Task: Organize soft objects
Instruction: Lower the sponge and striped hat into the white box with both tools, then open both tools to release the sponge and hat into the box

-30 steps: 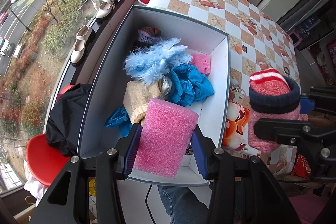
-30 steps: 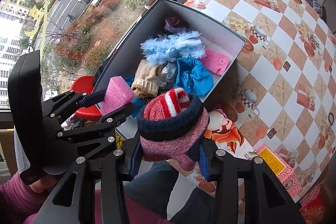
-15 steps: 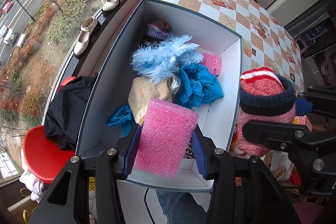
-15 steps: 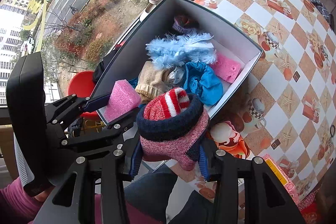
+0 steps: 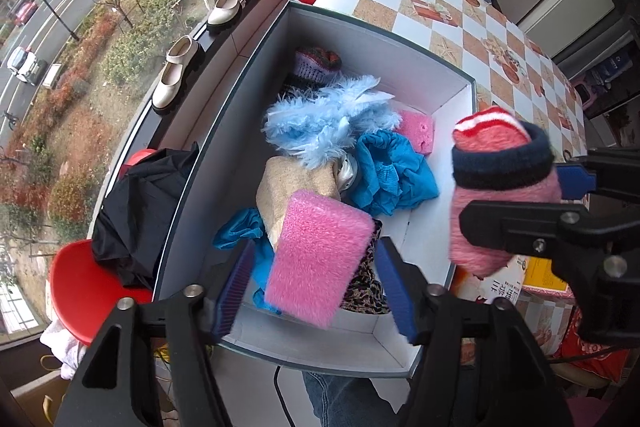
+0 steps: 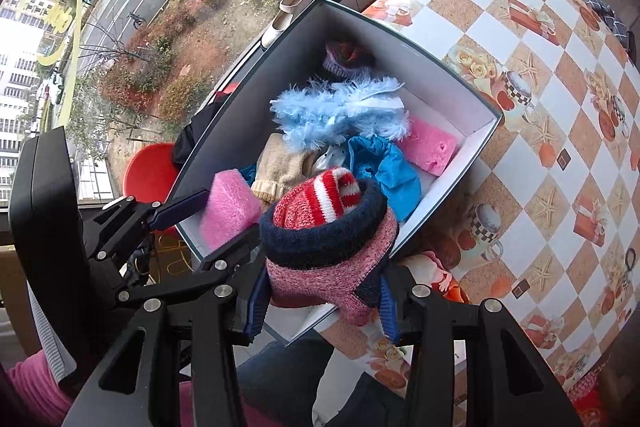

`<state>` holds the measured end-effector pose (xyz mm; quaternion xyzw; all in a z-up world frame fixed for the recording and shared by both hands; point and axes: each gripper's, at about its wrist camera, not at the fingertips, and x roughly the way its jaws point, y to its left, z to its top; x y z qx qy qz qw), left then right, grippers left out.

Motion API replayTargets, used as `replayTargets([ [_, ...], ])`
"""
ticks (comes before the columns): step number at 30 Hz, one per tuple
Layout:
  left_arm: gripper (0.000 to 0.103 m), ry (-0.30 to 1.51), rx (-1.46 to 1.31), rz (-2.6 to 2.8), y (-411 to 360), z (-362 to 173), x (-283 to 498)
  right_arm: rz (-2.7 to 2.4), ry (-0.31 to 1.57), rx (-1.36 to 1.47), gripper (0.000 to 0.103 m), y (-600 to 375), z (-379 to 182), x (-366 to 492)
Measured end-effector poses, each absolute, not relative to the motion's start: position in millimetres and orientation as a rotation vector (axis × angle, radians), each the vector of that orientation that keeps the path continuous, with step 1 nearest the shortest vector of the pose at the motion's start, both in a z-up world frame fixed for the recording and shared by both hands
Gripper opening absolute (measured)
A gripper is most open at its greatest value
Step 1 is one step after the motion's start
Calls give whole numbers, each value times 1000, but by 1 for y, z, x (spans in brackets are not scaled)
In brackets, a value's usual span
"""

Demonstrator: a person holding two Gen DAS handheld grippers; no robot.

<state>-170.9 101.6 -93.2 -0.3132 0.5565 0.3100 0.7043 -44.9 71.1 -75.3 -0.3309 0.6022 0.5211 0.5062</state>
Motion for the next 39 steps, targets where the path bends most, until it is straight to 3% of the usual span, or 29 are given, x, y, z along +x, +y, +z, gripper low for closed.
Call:
replayTargets([
  [1, 79, 1225, -706, 685, 103, -92, -171, 1257, 1454, -789, 71, 73, -75, -44],
  [2, 79, 1213, -719, 681, 104, -91, -172, 1248, 1446, -782, 89, 74, -73, -42],
  [5, 79, 1258, -738, 718, 109, -95, -171, 1241, 1424, -783, 92, 75, -69, -39],
  [7, 79, 1302, -740, 727, 111, -100, -170, 1218, 1423, -800, 103, 74, -70, -37],
  [39, 80, 1325, -746, 777, 110, -102, -175, 1171, 1407, -803, 103, 59, -66, -33],
])
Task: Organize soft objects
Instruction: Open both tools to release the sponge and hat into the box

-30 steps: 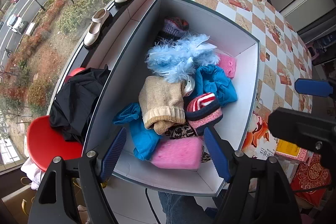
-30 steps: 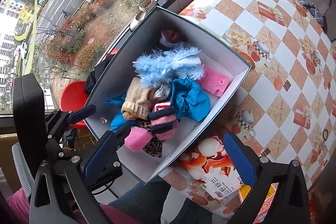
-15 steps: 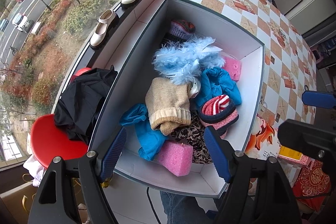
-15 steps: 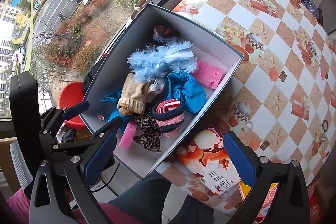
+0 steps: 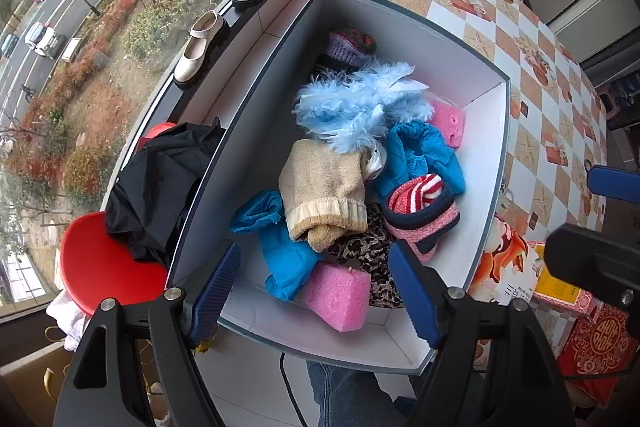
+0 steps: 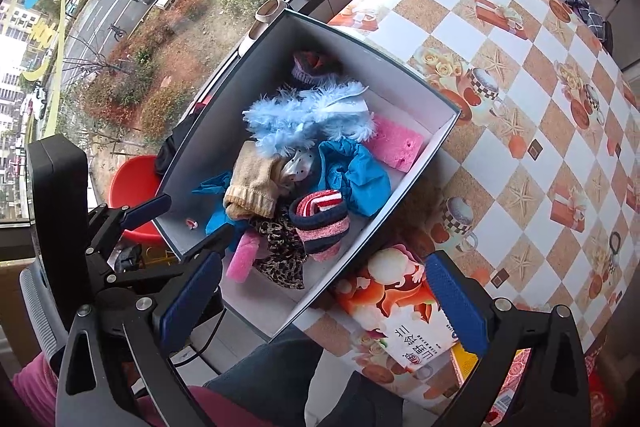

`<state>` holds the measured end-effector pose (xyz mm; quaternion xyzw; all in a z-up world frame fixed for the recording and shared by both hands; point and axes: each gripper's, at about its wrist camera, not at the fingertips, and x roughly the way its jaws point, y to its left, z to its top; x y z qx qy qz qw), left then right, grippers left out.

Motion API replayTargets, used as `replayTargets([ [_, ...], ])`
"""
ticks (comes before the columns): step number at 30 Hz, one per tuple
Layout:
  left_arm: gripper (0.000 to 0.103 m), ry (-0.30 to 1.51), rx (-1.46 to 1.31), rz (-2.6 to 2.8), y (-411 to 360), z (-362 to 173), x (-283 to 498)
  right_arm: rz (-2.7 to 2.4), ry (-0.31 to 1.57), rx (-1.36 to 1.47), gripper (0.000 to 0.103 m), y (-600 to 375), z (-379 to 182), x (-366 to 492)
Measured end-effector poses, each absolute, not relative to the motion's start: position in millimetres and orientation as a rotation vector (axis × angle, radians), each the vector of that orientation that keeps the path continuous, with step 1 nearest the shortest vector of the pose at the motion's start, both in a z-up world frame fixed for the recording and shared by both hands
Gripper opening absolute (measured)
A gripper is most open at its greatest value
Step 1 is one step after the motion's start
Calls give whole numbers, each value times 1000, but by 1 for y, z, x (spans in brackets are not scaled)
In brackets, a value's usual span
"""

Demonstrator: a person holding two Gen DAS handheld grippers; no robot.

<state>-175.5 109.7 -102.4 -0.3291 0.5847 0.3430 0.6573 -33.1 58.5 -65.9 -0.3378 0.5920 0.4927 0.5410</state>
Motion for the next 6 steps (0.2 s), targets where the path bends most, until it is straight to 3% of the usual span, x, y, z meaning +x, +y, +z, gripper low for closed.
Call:
replayTargets([
  [6, 81, 1267, -770, 708, 107, -99, -179, 1166, 1342, -860, 103, 62, -63, -40],
])
